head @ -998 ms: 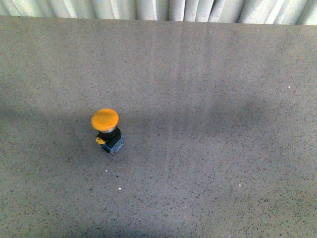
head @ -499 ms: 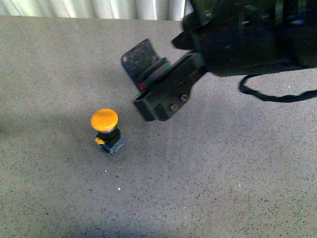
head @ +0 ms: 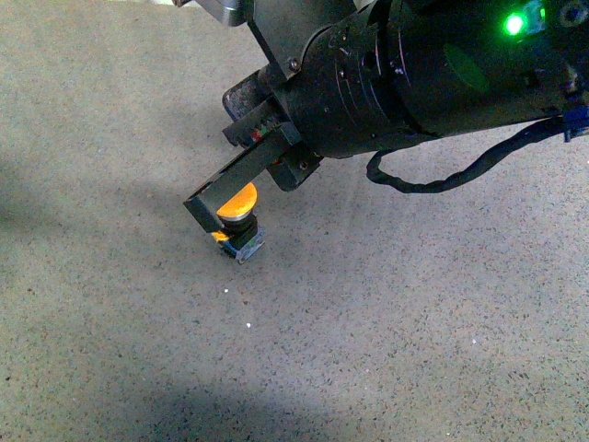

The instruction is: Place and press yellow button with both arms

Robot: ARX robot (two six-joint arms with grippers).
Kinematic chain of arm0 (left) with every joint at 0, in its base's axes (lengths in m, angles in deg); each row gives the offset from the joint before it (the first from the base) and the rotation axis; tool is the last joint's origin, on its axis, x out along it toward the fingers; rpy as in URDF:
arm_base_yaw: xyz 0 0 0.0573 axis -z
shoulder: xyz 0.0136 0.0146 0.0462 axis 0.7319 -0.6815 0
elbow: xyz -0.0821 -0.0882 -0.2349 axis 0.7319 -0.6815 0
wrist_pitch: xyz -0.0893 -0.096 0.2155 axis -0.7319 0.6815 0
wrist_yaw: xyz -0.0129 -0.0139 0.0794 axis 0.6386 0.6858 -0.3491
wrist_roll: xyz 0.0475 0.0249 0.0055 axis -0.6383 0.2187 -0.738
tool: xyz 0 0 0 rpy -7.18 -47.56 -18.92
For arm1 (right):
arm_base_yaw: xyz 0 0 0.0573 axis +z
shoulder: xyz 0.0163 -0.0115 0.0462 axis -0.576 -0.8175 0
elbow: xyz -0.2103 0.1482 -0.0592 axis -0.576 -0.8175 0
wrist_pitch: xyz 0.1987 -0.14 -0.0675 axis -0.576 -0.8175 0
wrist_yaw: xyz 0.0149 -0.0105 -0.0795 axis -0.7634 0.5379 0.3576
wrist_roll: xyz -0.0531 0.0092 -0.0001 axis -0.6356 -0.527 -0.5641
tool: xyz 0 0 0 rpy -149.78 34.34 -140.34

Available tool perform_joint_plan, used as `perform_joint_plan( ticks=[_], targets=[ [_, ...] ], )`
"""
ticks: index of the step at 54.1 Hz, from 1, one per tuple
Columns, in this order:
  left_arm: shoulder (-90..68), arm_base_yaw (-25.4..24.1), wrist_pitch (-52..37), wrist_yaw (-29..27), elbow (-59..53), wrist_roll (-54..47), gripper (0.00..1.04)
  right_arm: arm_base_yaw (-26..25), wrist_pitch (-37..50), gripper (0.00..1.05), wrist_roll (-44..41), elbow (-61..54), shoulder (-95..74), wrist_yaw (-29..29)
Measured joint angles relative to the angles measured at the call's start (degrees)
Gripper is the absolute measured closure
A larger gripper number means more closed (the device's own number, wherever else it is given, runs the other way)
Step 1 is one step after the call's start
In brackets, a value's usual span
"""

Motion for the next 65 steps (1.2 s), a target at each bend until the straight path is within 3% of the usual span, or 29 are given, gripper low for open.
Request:
perform_joint_plan(
  ticks=[10, 28, 36, 65],
  targets=[
    [4.31, 0.0, 4.24, -0.02, 0.0, 0.0, 1.03, 0.44, -0.72, 1.03, 3.61, 1.18, -1.55, -3.37],
    [10.51, 0.0, 10.45, 0.0, 0.0, 0.0, 1.03, 0.66, -2.1, 1.03, 6.43, 2.49, -5.97, -3.41],
    [19.34, 0.0, 20.17, 0.0, 0.02, -0.02, 1.03, 0.66, -4.02, 1.03, 6.82, 3.65, -6.86, -2.82],
    [19.61, -0.04, 20.57, -0.02, 0.02, -0.04, 1.03, -1.18, 0.09, 1.03, 12.81, 1.53, -5.38, -2.43]
  ],
)
